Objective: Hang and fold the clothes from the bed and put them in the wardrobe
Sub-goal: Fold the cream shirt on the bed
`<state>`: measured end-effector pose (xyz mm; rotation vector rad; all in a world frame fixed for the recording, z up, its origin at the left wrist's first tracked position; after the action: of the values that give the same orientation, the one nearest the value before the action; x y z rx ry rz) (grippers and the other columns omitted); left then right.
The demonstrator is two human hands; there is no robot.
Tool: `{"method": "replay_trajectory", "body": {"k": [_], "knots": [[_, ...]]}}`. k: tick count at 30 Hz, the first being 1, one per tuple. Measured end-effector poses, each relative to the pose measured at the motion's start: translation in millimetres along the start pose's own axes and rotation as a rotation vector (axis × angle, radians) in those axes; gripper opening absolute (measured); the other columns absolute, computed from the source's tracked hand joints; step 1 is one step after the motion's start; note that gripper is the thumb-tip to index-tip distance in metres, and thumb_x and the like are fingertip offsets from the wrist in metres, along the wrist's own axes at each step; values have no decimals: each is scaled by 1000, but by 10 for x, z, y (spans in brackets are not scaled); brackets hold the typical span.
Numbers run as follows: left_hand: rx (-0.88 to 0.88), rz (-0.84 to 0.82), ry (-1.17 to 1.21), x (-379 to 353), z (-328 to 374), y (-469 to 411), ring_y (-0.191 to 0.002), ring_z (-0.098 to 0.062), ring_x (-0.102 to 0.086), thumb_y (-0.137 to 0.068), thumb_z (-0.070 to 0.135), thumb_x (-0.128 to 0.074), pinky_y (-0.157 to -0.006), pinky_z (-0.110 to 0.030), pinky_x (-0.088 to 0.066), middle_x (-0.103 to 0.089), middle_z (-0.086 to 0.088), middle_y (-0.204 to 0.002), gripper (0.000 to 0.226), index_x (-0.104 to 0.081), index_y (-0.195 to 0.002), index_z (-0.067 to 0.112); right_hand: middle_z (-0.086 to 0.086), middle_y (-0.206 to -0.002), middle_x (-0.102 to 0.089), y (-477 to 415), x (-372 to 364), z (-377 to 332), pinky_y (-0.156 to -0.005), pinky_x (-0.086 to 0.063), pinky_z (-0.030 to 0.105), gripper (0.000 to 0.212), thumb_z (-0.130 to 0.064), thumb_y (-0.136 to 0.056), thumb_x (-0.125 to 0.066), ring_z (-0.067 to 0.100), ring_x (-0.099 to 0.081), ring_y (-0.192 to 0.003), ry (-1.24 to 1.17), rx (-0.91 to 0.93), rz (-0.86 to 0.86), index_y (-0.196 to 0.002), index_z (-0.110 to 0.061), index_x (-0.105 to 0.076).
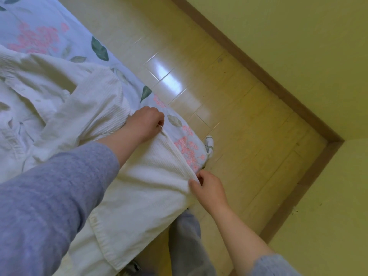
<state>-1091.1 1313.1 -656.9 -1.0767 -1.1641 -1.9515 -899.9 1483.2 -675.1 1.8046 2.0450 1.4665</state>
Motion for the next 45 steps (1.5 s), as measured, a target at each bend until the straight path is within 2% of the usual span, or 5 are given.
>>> {"method": "replay_trajectory", "body": {"k": [17,23,30,39,45], "knots": [[205,206,-190,161,-617,300,-147,-32,-6,-79,53,-66,-115,-55,5,-17,-10,-159,82,-34,-146,18,-4,-109,-60,-173,76,-686,-83,-47,33,31,-24,-87,-58,17,-55,-102,179,208,193,-116,-18,-62],[525,196,197,287,-1057,394,-114,-41,-50,-82,37,-68,-88,-44,-43,-51,-19,-125,61,-44,-131,9,5,-124,-55,-657,-162,-1433,-95,-38,37,41,-20,-89,-56,28,-47,-115,315,352,142,-129,-15,-54],[416,200,441,599,-1172,191,-65,-14,-53,-74,37,-76,-60,-29,-39,-56,7,-66,29,-59,-68,16,3,-72,-47,-993,-154,-1505,-58,-32,37,25,-15,-92,-46,27,-49,-71,371,303,130,-68,-13,-40],[817,81,304,570,-1511,191,-128,-42,-37,-68,72,-67,-105,-49,-36,-31,-20,-141,106,-27,-142,8,5,-109,-54,-1036,-243,-1620,-83,-42,38,28,-24,-89,-54,25,-49,-102,348,331,161,-115,-13,-56],[792,174,405,497,-1589,303,-113,-33,-53,-71,65,-70,-89,-41,-45,-59,-8,-116,73,-51,-114,9,3,-105,-57,-1124,-267,-1850,-74,-39,35,21,-17,-85,-58,26,-50,-97,464,508,188,-106,-14,-62]]}}
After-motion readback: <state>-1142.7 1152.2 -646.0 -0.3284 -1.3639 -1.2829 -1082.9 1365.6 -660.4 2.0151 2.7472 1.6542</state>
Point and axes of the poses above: each hand's wrist, its own y-axis away from the middle knuckle, its own x-axis out of the back of the hand, z = x × y, the point moved 5 cm from there along -y, towards the middle knuckle
